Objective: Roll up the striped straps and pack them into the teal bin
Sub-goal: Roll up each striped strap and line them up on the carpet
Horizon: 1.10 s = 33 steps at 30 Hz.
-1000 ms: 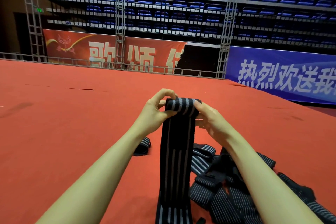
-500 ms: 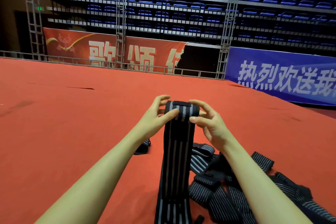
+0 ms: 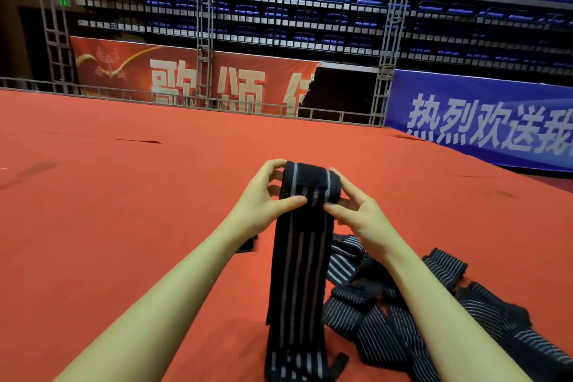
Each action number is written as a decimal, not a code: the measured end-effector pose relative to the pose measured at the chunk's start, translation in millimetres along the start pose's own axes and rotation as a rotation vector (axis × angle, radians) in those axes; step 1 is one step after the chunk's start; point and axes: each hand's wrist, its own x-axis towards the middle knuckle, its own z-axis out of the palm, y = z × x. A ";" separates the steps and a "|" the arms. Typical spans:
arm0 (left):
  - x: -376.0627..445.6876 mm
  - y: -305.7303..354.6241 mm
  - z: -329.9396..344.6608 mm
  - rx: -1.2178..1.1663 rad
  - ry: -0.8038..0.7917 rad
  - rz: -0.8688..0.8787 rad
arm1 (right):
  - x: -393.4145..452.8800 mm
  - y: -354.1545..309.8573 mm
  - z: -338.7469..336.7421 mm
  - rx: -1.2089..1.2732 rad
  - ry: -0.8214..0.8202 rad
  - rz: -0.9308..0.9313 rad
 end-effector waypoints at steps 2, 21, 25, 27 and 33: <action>0.2 -0.7 1.5 0.009 -0.008 0.049 | -1.4 2.2 -0.4 0.019 -0.001 0.011; -16.5 -5.4 2.7 0.119 -0.160 0.101 | -1.8 4.0 4.2 0.168 0.055 0.145; -16.0 -7.4 -1.1 0.064 -0.117 -0.104 | -0.8 0.9 8.8 0.122 0.062 0.091; -16.8 -9.3 -4.6 0.061 -0.120 -0.162 | -4.1 1.3 13.2 0.171 0.104 0.082; -27.4 -14.4 -0.3 -0.019 -0.064 -0.107 | -18.9 10.9 16.5 0.110 0.090 0.048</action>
